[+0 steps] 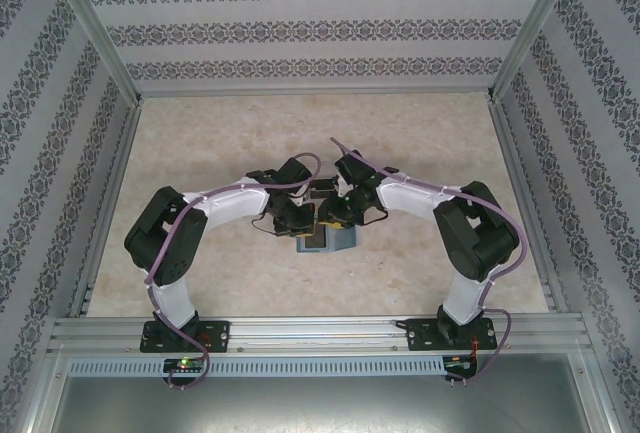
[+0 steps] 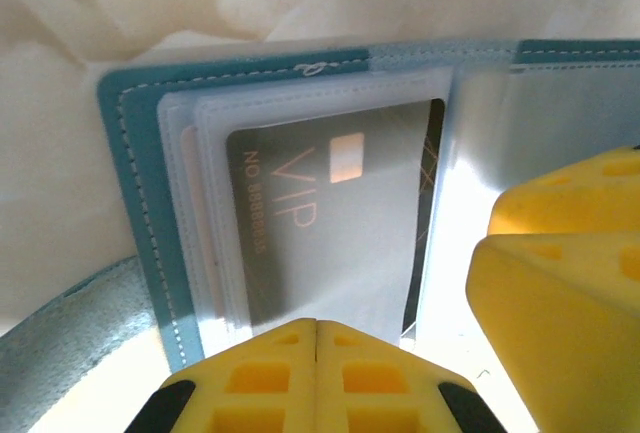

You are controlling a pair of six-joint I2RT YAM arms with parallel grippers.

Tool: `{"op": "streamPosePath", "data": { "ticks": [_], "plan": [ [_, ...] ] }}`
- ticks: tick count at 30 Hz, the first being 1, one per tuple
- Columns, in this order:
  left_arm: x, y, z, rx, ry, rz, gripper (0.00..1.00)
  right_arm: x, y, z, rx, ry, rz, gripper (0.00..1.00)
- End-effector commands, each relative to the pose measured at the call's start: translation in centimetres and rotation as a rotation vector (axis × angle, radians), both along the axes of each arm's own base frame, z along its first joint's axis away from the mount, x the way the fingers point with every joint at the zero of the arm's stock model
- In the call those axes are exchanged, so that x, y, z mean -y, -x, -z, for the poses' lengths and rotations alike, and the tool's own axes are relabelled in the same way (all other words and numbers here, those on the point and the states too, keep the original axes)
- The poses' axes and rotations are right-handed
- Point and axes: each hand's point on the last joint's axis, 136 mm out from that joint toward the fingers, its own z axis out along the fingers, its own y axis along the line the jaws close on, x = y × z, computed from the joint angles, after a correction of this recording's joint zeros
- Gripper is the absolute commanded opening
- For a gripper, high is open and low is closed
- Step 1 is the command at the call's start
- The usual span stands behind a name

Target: Take the credit cards out of the card holder

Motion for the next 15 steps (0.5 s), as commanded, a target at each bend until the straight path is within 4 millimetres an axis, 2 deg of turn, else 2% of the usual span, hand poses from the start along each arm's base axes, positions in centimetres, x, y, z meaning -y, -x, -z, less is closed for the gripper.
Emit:
{"op": "streamPosePath", "data": {
  "ticks": [1, 9, 15],
  "plan": [
    [-0.9, 0.0, 0.1, -0.006, -0.012, -0.022, 0.01, -0.7, 0.9, 0.0, -0.023, -0.031, -0.009, 0.29],
    [-0.9, 0.6, 1.6, -0.047, -0.017, -0.015, 0.0, -1.1, 1.2, 1.5, -0.054, -0.025, -0.011, 0.28],
    [-1.0, 0.8, 1.9, -0.056, -0.018, -0.014, 0.0, -0.7, 1.4, 2.6, -0.069, 0.002, -0.009, 0.28]
  ]
}}
